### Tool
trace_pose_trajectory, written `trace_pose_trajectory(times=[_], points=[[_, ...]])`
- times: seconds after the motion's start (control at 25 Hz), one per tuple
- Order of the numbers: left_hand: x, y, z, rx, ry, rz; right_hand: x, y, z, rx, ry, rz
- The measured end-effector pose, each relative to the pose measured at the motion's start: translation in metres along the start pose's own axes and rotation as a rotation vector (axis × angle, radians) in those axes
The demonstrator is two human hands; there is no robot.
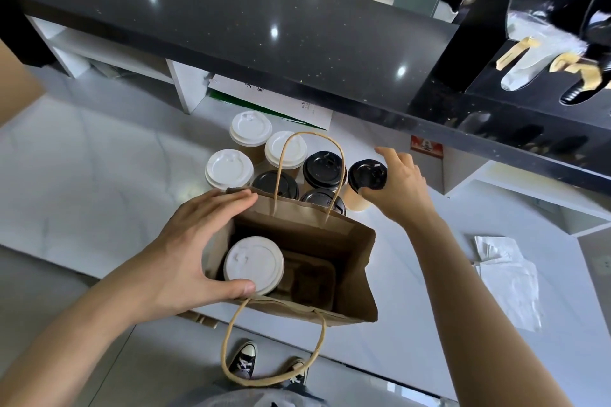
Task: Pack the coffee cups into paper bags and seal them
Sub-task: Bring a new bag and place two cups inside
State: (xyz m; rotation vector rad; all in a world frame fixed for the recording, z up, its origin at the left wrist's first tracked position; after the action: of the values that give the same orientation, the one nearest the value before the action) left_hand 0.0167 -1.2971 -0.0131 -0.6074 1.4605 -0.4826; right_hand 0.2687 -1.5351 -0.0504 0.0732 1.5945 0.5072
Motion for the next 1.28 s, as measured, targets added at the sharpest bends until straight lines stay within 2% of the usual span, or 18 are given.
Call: trace_pose_trajectory(times=[0.2, 0.36, 0.52, 0.92, 1.16, 1.28], points=[[0.001, 0.001, 0.000, -0.002, -0.001, 0.022, 0.022, -0.007, 0.015, 0.052, 0.104, -0.031], [0.001, 0.002, -0.001, -0.007, -0.005, 0.026, 0.029, -0.013, 0.016, 0.073, 0.103, 0.004], [0.002, 0.001, -0.002, 0.001, 0.002, 0.035, 0.019, -0.017, 0.009, 0.071, 0.026, 0.027], [0.002, -0.002, 0.002, 0.025, 0.036, 0.035, -0.047, -0.009, -0.032, 0.039, -0.166, 0.263], [0.003, -0.003, 0.004, 0.046, 0.047, 0.036, -0.096, 0.008, -0.062, 0.006, -0.270, 0.481], [0.004, -0.001, 0.004, 0.034, 0.062, 0.044, -0.112, 0.015, -0.080, -0.001, -0.309, 0.671]])
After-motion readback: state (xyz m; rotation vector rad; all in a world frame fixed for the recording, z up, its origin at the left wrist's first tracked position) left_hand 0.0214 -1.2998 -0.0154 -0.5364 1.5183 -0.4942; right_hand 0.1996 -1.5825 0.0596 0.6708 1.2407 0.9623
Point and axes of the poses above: each hand's wrist, its own z-axis towards the middle knuckle, its own x-axis out of the palm, y = z × x, the point moved 6 cm from there along z, towards the middle knuckle, and after that the axes turned 6 degrees about -y, right-handed, at the moved point
